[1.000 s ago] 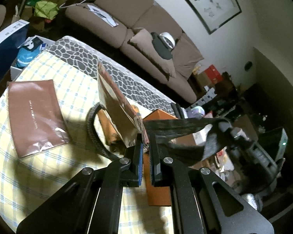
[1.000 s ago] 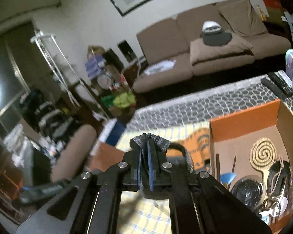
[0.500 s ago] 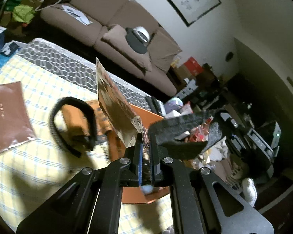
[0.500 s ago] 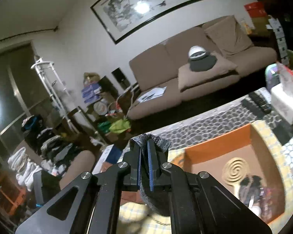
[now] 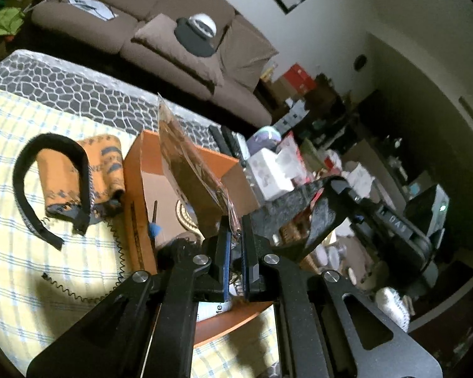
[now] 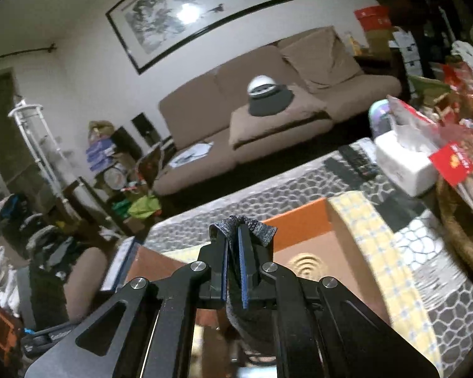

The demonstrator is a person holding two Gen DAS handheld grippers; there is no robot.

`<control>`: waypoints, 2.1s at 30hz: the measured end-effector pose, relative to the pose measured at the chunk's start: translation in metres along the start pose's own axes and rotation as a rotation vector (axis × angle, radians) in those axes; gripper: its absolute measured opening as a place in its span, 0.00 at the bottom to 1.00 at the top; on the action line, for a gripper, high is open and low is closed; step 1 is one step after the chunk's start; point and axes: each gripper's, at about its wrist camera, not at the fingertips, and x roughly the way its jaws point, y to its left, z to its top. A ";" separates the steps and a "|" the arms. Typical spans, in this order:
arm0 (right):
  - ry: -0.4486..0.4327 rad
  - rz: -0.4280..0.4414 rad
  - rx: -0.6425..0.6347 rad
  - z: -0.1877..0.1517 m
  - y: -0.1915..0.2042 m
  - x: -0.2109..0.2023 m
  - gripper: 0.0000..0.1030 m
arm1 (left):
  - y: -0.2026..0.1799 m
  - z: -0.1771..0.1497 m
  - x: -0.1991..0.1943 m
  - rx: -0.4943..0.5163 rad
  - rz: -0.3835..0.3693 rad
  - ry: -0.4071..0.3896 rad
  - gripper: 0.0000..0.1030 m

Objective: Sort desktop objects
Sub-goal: 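Carry the grey fabric with the right tool over the orange box while the left tool holds the pad, then lower the brown pad into the box with the left tool while the right tool releases the grey fabric inside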

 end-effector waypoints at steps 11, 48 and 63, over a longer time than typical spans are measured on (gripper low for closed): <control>0.050 -0.111 0.044 -0.004 -0.044 0.024 0.06 | -0.019 0.021 0.066 0.052 0.010 0.049 0.05; 0.279 -0.272 -0.103 -0.049 -0.032 0.100 0.41 | 0.013 0.030 0.124 0.301 0.428 0.023 0.49; 0.292 -0.162 -0.101 -0.049 -0.005 0.098 0.77 | 0.020 0.056 0.051 0.146 0.410 -0.043 0.90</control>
